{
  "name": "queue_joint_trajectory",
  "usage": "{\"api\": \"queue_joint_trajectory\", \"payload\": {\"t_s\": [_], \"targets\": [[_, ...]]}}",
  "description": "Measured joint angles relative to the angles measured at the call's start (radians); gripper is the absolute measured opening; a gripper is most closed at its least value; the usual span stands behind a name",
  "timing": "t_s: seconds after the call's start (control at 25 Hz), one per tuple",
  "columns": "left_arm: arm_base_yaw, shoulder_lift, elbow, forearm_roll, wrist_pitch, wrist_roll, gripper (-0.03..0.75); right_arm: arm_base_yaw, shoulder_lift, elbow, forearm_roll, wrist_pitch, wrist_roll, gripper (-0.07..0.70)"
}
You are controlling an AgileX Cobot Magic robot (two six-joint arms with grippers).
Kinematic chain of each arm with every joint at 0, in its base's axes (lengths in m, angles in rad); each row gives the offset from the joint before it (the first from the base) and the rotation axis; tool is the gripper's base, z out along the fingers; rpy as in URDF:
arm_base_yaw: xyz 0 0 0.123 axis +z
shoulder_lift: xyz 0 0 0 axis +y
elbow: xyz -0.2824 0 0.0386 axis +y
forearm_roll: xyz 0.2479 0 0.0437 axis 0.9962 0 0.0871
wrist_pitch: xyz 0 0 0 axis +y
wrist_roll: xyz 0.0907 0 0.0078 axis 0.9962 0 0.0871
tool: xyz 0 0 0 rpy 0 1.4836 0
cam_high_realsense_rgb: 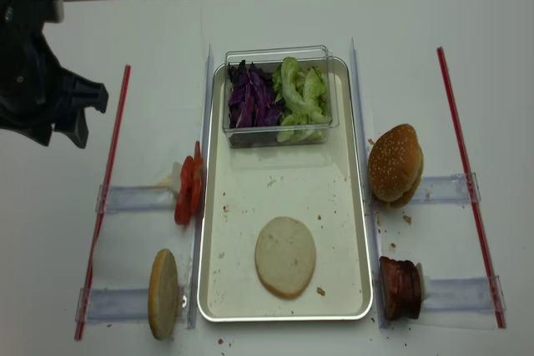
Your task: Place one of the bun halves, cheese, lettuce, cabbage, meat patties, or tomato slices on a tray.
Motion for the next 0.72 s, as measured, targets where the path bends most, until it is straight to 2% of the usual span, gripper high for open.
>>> {"api": "queue_joint_trajectory", "payload": {"t_s": [0.28, 0.72], "targets": [[0.000, -0.020, 0.013, -0.042, 0.000, 0.018, 0.364, 0.000, 0.000, 0.000, 0.000, 0.000, 0.000, 0.692], [0.000, -0.282, 0.238, -0.042, 0.004, 0.020, 0.364, 0.000, 0.000, 0.000, 0.000, 0.000, 0.004, 0.692]]}}
